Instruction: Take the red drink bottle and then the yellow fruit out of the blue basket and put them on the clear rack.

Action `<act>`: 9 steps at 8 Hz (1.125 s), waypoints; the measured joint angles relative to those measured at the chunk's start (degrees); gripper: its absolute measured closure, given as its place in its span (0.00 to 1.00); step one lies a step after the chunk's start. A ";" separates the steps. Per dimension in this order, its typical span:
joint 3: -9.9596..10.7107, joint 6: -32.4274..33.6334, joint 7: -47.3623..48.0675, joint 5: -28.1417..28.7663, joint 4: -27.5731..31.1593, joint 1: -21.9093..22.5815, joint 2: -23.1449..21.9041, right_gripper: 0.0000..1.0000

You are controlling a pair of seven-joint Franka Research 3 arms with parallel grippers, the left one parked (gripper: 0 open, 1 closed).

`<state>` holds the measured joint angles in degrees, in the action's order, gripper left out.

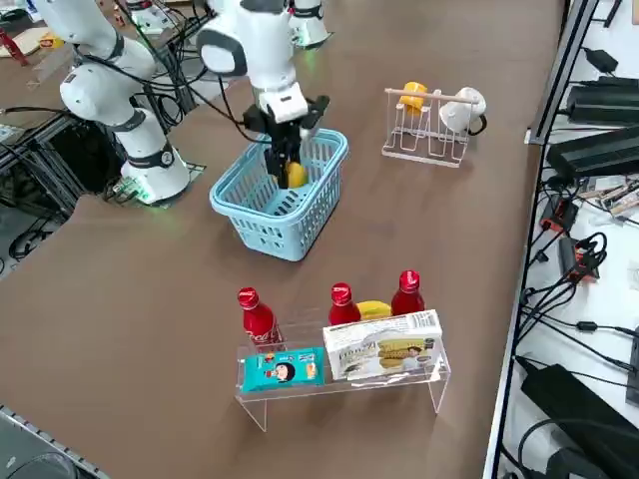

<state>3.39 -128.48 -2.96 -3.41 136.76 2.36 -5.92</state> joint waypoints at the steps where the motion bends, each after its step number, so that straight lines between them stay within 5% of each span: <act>1: 0.16 6.43 -0.13 -0.13 -4.87 -0.36 -0.25 0.13; 4: 0.61 18.55 -8.67 -2.76 -17.97 -4.86 2.86 0.13; 9: 0.92 11.55 -32.82 -11.14 -30.01 -15.17 19.42 0.13</act>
<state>4.32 -116.93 -35.79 -14.55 106.75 -12.80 13.50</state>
